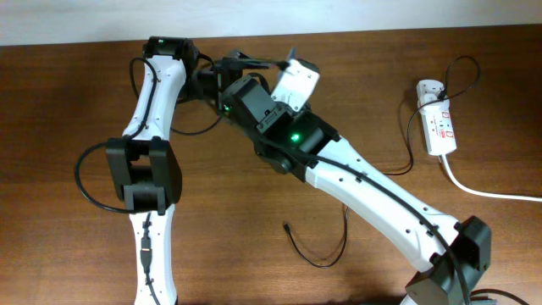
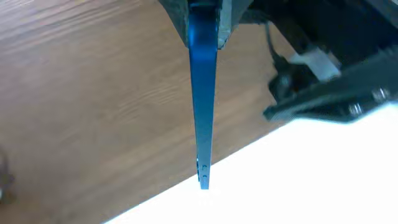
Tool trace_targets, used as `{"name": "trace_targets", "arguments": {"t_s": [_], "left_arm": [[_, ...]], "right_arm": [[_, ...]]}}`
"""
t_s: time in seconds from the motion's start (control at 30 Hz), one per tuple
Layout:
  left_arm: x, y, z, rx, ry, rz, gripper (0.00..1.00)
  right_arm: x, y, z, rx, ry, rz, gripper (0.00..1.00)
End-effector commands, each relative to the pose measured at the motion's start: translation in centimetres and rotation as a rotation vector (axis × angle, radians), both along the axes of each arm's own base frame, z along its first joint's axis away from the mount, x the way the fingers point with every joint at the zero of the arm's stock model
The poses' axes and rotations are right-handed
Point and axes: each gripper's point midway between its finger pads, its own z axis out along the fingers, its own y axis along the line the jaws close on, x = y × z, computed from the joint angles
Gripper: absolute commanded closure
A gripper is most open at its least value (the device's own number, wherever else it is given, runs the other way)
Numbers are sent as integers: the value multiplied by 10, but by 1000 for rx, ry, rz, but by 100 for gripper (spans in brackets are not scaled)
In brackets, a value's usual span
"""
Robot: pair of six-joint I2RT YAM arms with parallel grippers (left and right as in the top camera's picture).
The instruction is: Plug charger to phone and switch on socket
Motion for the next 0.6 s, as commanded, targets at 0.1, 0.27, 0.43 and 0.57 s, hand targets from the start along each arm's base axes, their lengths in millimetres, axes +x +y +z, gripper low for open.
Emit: {"name": "trace_targets", "arguments": {"t_s": [0.1,0.27,0.43,0.57], "left_arm": [[3,1,5,-6,100,8,14],[2,1,6,-4,119,8,43],[2,1,6,-4,118,8,29],[2,1,5,-1,116,7,42]], "right_arm": [[-10,15,27,658,-12,-286,84],[-17,26,19,807,63,-342,96],[-9,0,27,731,-63,-424,96],[-7,-6,28,707,-100,-446,96]]}}
